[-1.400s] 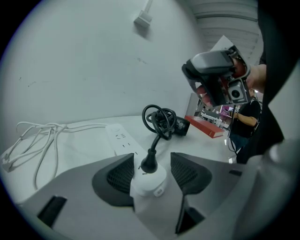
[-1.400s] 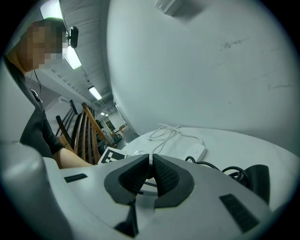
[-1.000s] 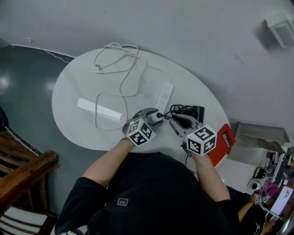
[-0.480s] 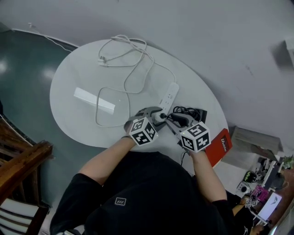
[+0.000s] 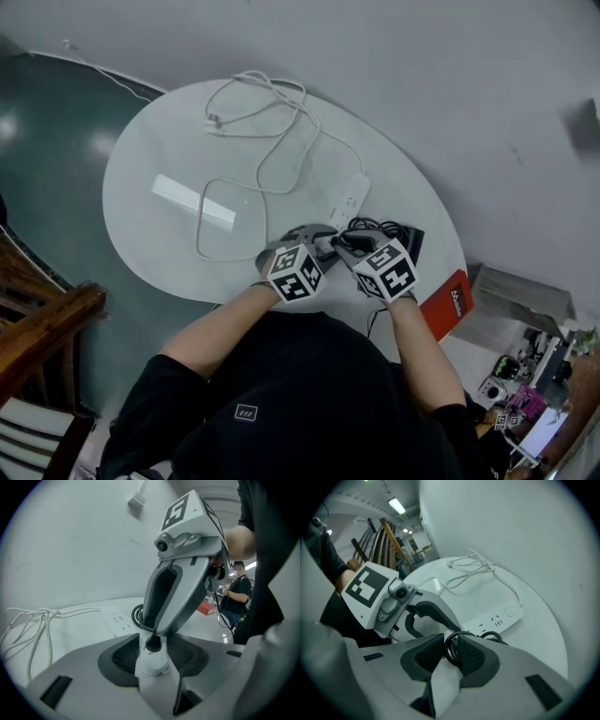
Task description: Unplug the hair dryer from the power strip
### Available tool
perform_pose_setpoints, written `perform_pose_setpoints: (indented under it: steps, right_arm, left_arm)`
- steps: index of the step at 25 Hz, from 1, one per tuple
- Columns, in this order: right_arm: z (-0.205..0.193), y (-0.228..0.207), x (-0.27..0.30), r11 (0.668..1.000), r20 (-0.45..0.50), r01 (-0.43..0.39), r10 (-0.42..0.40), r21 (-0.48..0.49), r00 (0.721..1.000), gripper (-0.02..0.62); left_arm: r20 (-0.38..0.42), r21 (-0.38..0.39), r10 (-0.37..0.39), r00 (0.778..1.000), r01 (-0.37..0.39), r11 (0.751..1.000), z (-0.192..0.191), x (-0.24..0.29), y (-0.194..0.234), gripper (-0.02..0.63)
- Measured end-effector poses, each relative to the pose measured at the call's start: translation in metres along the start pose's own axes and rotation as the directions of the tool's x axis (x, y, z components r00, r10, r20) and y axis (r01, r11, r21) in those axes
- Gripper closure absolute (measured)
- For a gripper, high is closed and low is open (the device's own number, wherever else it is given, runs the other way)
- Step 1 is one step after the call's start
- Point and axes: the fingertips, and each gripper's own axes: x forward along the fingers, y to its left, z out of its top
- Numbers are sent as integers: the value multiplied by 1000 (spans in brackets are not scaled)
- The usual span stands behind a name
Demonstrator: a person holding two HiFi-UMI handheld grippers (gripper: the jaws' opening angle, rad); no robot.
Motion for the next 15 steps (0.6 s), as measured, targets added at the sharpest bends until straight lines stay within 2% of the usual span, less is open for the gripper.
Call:
perform_pose_setpoints:
  steps: [2, 7, 9, 12, 15]
  right_arm:
    - [-5, 2, 3, 999, -43, 4, -6, -52, 999, 492]
    - [-12, 2, 7, 994, -113, -7, -6, -111, 994, 501]
    - [-13, 3, 8, 990, -145, -28, 8, -139, 989, 506]
    - [-11, 3, 8, 989, -139, -54, 35, -139, 990, 513]
    - [-15, 3, 5, 988, -145, -44, 22, -149, 989, 521]
  left_arm:
    - [-16, 36, 15, 1000, -14, 999, -2, 2, -1, 397]
    - [-14, 88, 5, 1000, -3, 996, -4, 4, -4, 392]
    - [-11, 89, 7, 1000, -6, 996, -4, 4, -4, 390]
    - [-4, 56, 20, 1000, -19, 998, -4, 4, -3, 391]
    - [-13, 65, 31, 999, -30, 997, -3, 5, -3, 428]
